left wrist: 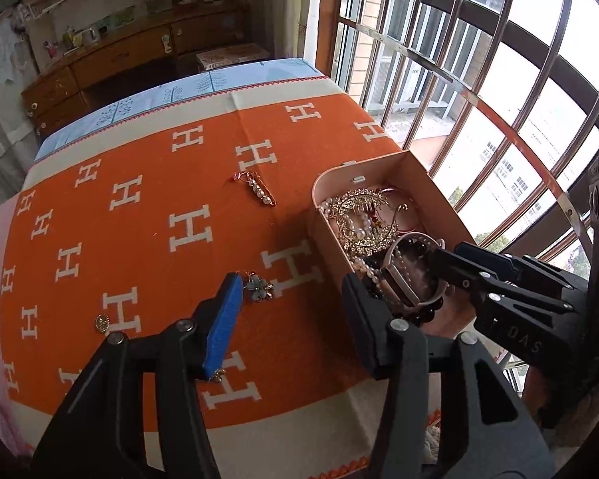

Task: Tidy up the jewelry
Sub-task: 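Withdraw both tools from the tray back over the remaining jewelry, then grasp the pearl safety-pin brooch with the right tool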

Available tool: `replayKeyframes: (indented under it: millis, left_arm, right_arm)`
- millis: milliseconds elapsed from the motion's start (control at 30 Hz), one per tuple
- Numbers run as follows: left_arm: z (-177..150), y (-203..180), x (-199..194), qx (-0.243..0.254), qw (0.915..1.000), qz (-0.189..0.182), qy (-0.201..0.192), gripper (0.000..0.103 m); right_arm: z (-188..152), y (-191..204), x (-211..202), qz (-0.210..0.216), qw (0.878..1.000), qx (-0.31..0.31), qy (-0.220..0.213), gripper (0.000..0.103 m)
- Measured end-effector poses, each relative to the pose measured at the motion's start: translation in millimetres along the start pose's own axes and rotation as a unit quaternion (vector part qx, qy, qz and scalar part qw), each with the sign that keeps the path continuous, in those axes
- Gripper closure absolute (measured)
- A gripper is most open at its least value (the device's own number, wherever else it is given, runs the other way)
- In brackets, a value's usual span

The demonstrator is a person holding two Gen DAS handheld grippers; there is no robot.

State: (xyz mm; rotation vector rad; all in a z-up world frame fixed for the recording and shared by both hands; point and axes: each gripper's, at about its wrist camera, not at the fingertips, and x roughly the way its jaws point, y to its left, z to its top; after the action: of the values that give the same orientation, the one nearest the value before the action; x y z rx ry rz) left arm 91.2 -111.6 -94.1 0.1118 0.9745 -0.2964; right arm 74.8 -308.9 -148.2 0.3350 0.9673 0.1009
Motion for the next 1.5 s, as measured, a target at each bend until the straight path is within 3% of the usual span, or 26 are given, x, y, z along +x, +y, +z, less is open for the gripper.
replayKeyframes:
  millis: [633, 967, 1233, 1500]
  left_arm:
    - [-28.1, 43.3, -27.1, -0.043, 0.9989, 0.009, -0.015, 0.054]
    - [-32.6, 115.1, -58.0, -0.101, 0.9920, 0.057, -0.049, 0.054]
    - [-30.0, 175.4, -72.1, -0.151, 0.9828, 0.088, -0.059, 0.054]
    - [-22.1, 219.0, -72.3, -0.198, 0.9743, 0.091, -0.055, 0.054]
  right_arm:
    - [-13.1, 44.8, -23.3, -0.002, 0.999, -0.046, -0.023, 0.065]
    - [-6.5, 80.4, -26.8, -0.004, 0.996, -0.086, -0.032, 0.066]
    - [21.1, 110.9, -14.4, 0.007, 0.992, -0.125, -0.021, 0.066]
    - [80.7, 138.3, 11.5, 0.023, 0.989, -0.145, 0.004, 0.066]
